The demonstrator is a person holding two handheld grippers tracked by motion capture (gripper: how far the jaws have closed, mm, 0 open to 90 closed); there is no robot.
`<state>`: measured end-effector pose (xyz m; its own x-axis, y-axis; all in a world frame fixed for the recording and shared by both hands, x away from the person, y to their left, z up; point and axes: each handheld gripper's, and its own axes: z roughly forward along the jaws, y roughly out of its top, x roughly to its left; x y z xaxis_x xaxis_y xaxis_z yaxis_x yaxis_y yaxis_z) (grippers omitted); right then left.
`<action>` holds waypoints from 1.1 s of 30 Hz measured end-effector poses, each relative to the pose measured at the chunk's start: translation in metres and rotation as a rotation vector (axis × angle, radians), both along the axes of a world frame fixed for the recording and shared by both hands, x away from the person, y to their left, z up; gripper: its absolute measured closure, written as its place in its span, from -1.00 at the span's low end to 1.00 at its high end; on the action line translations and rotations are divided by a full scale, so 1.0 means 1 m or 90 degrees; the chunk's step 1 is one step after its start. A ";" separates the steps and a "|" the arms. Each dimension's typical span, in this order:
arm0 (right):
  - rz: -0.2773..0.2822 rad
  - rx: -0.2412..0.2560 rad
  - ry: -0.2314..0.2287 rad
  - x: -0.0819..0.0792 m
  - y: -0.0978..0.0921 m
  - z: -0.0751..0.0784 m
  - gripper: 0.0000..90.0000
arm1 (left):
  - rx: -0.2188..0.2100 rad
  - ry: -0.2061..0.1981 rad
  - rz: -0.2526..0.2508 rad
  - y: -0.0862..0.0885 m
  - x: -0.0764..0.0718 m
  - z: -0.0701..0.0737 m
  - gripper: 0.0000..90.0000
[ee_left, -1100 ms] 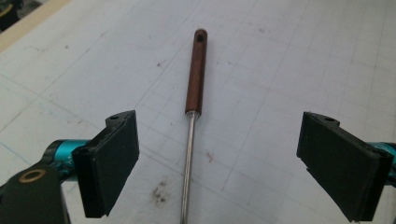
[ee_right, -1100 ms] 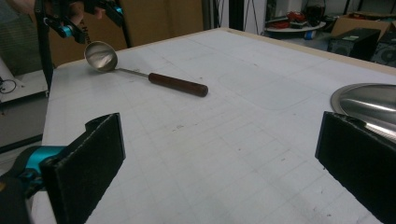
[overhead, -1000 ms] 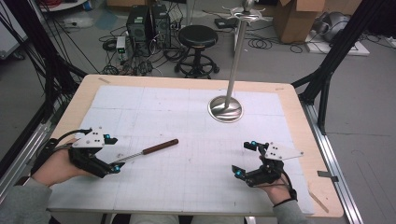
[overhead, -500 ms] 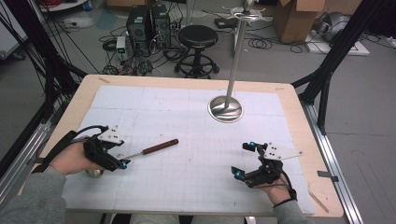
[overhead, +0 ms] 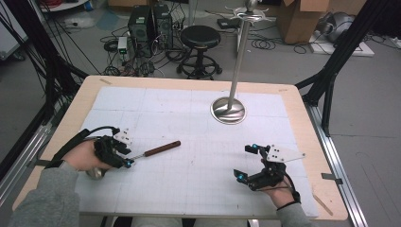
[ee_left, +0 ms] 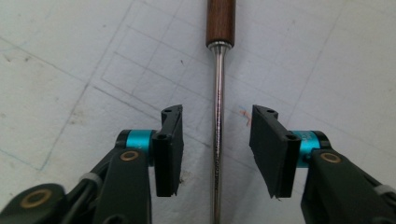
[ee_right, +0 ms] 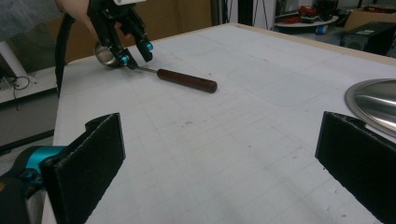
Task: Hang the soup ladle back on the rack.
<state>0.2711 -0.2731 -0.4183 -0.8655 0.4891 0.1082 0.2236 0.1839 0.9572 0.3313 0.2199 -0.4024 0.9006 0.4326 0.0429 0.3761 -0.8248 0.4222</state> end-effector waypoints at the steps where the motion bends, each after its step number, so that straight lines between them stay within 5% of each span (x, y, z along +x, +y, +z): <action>1: 0.001 0.000 0.001 0.000 0.000 0.000 -1.00 | 0.009 0.002 -0.002 0.000 0.000 0.000 0.28; 20: 0.006 -0.001 0.003 0.000 0.000 0.000 -1.00 | 0.057 0.057 -0.005 0.005 0.003 -0.007 0.69; 30: 0.006 0.000 0.002 0.000 0.000 0.000 -0.99 | 0.071 0.036 -0.005 0.004 0.000 -0.005 0.87; 33: 0.006 -0.001 -0.002 0.001 0.000 0.000 -0.99 | 0.049 0.026 0.008 0.007 -0.002 -0.001 0.87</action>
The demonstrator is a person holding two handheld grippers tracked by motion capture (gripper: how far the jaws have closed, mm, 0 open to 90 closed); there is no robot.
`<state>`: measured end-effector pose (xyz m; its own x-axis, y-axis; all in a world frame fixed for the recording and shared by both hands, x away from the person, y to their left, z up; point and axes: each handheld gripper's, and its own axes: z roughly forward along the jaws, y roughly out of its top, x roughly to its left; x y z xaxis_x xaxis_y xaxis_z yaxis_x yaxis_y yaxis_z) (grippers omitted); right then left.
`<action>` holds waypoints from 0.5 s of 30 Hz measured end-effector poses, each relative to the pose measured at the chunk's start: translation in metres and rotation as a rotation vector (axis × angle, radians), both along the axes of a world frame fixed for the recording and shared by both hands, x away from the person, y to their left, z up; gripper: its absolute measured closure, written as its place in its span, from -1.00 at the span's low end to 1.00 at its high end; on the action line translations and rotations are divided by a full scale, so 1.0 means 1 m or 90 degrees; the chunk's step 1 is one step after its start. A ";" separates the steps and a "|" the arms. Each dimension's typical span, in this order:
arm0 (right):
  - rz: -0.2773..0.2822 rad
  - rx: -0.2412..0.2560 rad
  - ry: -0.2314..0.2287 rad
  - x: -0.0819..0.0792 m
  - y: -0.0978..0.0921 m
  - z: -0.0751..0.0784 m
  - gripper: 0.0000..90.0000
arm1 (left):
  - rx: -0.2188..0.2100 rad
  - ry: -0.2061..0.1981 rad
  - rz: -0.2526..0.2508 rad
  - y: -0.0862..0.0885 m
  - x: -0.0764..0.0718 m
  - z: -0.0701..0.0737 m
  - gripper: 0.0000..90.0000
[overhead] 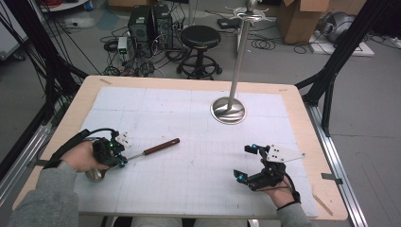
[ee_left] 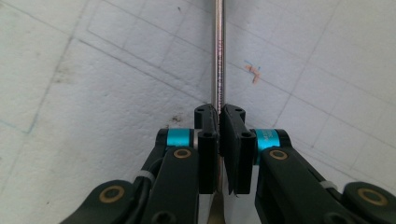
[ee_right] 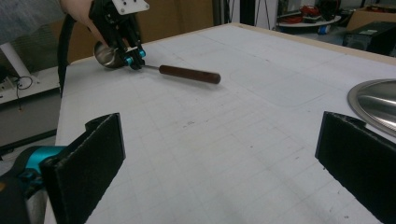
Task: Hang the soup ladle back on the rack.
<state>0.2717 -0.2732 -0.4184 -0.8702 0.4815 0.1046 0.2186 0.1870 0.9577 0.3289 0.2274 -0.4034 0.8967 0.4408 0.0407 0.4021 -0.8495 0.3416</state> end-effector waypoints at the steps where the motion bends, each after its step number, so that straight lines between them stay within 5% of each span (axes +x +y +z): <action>1: 0.000 0.001 0.002 0.000 0.000 0.000 -1.00 | -0.016 -0.002 0.007 0.001 -0.002 0.002 0.87; 15: -0.001 -0.002 0.003 0.000 0.000 0.000 -1.00 | -0.135 -0.062 0.021 0.016 -0.018 0.024 0.87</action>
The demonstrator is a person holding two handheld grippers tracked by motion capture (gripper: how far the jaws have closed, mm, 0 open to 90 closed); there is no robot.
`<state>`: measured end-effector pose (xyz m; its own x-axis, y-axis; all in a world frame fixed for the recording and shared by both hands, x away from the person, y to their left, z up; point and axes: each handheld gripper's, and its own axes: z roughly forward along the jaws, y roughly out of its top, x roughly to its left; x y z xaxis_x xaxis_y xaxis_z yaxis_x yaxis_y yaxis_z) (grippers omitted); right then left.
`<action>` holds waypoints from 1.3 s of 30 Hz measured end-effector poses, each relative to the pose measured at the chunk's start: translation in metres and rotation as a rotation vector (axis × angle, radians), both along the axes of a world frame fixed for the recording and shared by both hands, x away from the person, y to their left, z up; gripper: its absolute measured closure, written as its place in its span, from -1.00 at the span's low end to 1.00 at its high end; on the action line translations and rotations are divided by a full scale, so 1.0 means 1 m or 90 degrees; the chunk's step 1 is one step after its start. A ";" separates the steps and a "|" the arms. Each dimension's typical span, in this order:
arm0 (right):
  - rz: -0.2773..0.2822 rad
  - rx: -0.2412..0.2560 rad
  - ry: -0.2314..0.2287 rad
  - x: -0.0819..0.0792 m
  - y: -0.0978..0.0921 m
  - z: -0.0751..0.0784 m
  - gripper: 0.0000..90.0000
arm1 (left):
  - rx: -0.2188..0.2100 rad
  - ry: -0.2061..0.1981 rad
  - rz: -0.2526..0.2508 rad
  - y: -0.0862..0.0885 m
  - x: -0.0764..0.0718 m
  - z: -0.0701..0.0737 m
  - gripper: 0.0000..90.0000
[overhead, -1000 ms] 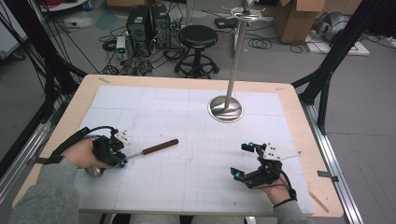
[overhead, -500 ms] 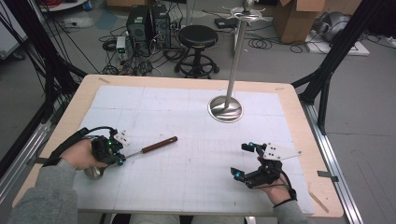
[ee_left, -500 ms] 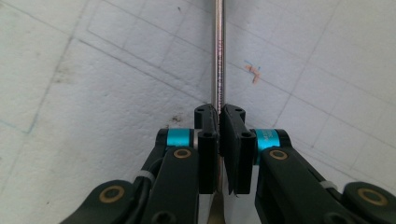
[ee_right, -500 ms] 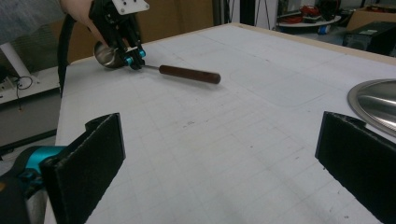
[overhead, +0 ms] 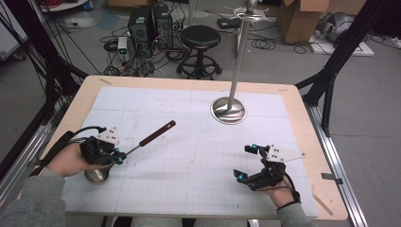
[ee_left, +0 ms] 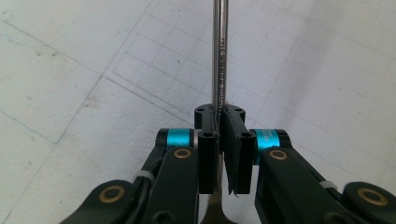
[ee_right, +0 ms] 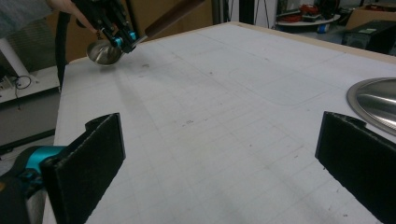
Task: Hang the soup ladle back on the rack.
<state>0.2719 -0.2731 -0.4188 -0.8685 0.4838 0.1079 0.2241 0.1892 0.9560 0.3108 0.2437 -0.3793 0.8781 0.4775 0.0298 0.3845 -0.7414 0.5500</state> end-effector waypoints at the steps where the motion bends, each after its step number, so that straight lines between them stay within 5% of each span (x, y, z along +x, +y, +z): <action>1: 0.000 0.001 0.000 0.000 0.000 0.000 -1.00 | -0.011 -0.003 0.005 0.001 -0.001 0.001 0.87; 8: -0.001 0.000 0.001 0.000 0.000 0.000 -1.00 | -0.086 -0.018 0.026 0.008 -0.004 0.002 0.87; 11: -0.001 0.000 0.002 0.000 0.000 0.000 -1.00 | -0.142 -0.002 0.029 0.010 -0.007 -0.001 0.87; 16: -0.001 -0.001 0.001 0.000 0.000 0.000 -1.00 | -0.206 -0.016 0.050 0.008 -0.011 -0.008 0.87; 21: -0.004 0.000 0.002 0.000 0.000 0.000 -1.00 | -0.243 -0.051 0.072 0.005 -0.013 -0.010 0.87; 27: -0.002 -0.001 0.003 0.000 0.000 0.000 -0.99 | -0.292 -0.065 0.087 -0.001 -0.015 -0.011 0.87; 39: -0.003 0.009 -0.005 -0.001 -0.001 0.001 -1.00 | -0.345 -0.132 0.109 -0.019 -0.017 -0.008 0.87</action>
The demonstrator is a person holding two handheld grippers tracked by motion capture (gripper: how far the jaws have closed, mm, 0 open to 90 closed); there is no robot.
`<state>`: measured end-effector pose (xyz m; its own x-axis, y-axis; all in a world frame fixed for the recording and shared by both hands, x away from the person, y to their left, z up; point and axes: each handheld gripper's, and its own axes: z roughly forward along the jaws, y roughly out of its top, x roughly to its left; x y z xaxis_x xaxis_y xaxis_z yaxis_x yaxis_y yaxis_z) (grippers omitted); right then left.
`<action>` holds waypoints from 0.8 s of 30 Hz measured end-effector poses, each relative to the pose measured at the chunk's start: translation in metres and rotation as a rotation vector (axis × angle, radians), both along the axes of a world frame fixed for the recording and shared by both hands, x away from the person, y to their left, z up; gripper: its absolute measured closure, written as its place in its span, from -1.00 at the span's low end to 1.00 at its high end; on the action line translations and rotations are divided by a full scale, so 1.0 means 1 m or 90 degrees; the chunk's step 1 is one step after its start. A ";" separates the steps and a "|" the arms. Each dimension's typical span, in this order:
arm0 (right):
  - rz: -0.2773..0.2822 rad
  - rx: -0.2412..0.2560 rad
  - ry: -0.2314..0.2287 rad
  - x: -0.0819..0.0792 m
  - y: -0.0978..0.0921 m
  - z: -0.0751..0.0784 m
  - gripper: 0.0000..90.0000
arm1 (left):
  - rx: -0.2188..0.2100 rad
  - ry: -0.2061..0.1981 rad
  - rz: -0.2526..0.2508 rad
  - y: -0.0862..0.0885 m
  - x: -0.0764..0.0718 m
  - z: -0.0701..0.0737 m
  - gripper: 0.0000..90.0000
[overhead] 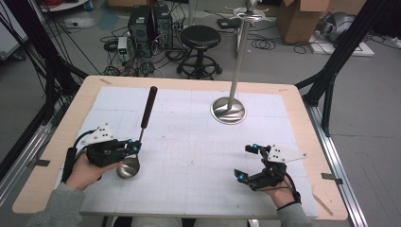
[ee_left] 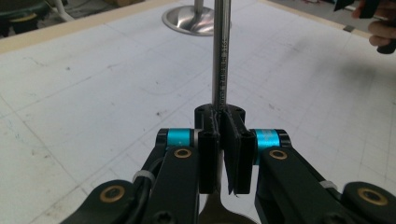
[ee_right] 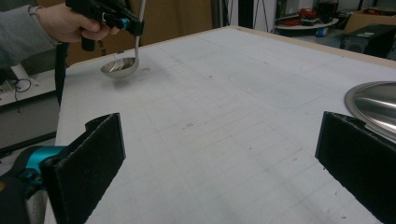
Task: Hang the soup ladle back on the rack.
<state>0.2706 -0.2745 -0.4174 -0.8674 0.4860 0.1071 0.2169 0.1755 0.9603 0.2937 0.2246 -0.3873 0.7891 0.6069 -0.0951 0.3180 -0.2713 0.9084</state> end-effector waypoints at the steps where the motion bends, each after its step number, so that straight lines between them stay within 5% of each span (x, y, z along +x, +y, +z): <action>1: 0.000 -0.001 0.000 0.000 0.000 0.000 -1.00 | -0.001 -0.002 0.002 -0.001 0.000 0.000 0.87; 13: -0.002 0.002 0.002 0.000 0.000 0.000 -1.00 | -0.030 -0.051 0.018 -0.027 0.005 0.009 0.87; 24: -0.007 0.006 -0.002 0.000 -0.002 0.001 -1.00 | -0.039 -0.038 -0.001 -0.044 0.020 0.029 0.87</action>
<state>0.2707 -0.2760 -0.4165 -0.8624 0.4944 0.1090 0.2156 0.1637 0.9627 0.3135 0.1805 -0.3585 0.7956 0.5999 -0.0842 0.2618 -0.2151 0.9408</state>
